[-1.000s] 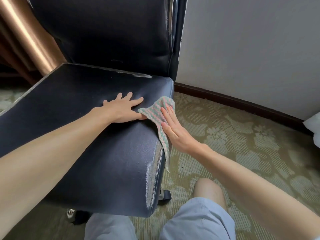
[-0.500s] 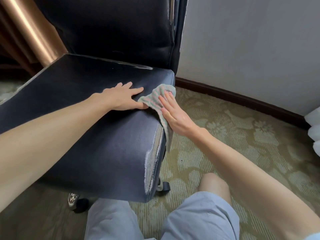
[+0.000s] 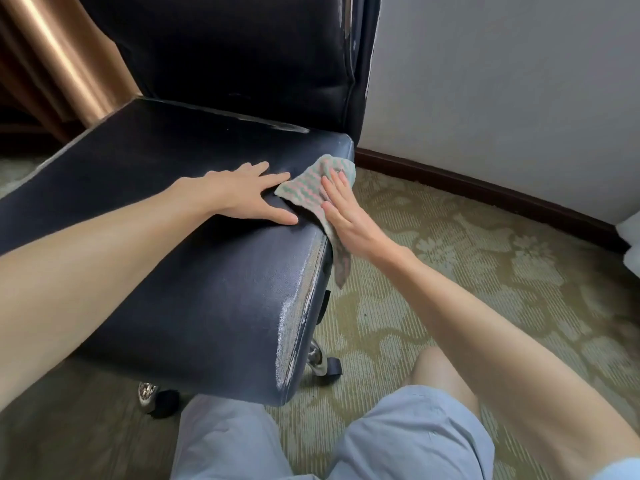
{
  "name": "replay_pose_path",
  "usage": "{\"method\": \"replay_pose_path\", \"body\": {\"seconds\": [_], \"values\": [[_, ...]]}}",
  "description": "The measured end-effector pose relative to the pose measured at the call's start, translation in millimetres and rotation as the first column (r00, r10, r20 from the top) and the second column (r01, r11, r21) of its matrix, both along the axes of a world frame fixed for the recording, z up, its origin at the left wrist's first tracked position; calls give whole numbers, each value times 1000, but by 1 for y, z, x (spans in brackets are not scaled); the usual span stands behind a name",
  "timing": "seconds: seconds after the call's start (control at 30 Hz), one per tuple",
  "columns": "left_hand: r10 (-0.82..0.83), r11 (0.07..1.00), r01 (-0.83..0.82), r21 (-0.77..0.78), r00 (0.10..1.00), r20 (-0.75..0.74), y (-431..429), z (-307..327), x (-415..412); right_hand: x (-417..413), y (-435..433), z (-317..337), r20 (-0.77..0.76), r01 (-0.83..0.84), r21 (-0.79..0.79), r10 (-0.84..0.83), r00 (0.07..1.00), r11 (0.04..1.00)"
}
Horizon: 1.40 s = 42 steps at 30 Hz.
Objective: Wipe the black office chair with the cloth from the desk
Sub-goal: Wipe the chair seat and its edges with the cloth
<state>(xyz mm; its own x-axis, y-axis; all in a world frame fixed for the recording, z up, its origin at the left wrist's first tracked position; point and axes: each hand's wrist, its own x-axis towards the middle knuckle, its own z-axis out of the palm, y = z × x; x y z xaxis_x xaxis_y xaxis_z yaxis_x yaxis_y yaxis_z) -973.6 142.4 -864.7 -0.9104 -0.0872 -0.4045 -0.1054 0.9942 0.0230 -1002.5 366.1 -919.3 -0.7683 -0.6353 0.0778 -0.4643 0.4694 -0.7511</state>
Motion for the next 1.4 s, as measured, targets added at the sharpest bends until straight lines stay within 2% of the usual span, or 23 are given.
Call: {"method": "replay_pose_path", "body": {"seconds": [0.13,0.3,0.47,0.57,0.67,0.8,1.07,1.2,1.4], "values": [[-4,1000,4,-27,1000,-2,0,-1,2,43,14,-12,-110,-106,-17,103,989,994],[-34,999,35,-38,999,15,2,-3,5,39,11,-10,-31,-139,-36,138,990,990],[-37,999,37,-20,999,-11,2,-3,4,8,0,1,68,2,-13,-2,998,1000],[-40,999,39,-32,999,-28,3,-2,2,19,-1,1,59,17,25,-18,998,1000],[-47,997,46,-58,999,-19,3,-4,4,43,3,-8,-19,-69,71,71,997,995],[-72,995,72,-72,997,0,-1,-6,3,50,7,-7,-7,-131,68,132,991,989],[-36,999,36,-10,998,-43,3,-1,6,22,-10,5,32,33,89,-36,999,995],[-46,999,45,-24,998,-41,1,-4,6,57,2,-5,-3,-44,99,44,999,994],[-89,996,90,21,994,-59,-5,-3,18,85,9,1,108,-108,77,99,989,991]]}}
